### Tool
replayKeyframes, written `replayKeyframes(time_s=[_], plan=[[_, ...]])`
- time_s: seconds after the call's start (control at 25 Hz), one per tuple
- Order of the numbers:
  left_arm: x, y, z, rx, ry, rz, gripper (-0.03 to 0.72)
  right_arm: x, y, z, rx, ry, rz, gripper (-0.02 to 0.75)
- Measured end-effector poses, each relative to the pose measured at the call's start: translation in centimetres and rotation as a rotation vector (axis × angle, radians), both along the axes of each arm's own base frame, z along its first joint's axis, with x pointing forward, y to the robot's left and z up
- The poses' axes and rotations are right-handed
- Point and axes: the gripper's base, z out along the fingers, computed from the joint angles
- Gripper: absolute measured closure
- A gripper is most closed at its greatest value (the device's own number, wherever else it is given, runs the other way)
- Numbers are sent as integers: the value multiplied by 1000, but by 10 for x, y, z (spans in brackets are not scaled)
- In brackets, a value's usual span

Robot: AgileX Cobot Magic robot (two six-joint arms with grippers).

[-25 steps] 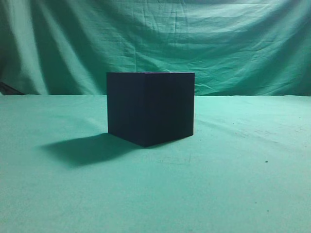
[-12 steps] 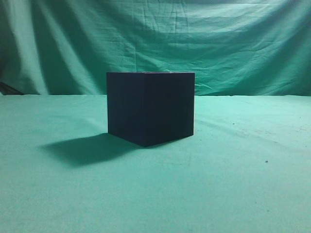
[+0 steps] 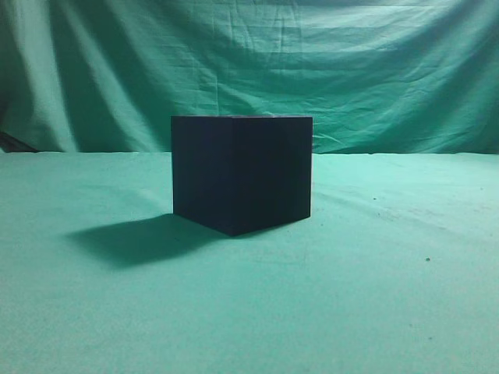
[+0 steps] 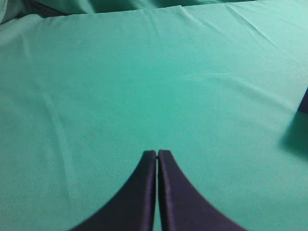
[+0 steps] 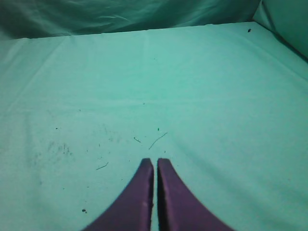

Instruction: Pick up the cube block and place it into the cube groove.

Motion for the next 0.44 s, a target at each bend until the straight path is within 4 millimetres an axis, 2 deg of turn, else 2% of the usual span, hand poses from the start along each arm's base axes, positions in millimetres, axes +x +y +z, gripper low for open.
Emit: replayKeyframes(time_s=[0.44], plan=[[0, 0, 0, 0, 0, 0, 688, 0, 0, 0, 0, -2, 0, 738]])
